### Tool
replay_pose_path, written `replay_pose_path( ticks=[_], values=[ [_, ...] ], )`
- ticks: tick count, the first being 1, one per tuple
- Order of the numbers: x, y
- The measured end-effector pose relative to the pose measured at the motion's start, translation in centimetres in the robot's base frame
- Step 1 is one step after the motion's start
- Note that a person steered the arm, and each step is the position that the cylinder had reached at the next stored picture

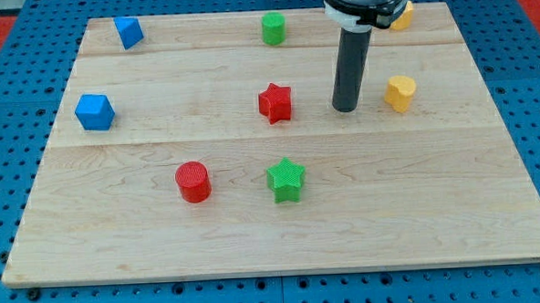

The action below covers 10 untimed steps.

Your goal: Move the red star diagonally to the green star

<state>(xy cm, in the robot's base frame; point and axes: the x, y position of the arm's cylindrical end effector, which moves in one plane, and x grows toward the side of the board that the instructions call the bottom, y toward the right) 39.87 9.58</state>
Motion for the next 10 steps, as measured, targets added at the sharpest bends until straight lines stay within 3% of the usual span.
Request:
replay_pose_path(
  ticks=[5, 6, 7, 10],
  values=[
    [-6.8, -1.5],
    [-6.9, -2.9],
    [-4.2, -4.6],
    [-6.0, -5.2]
  ],
)
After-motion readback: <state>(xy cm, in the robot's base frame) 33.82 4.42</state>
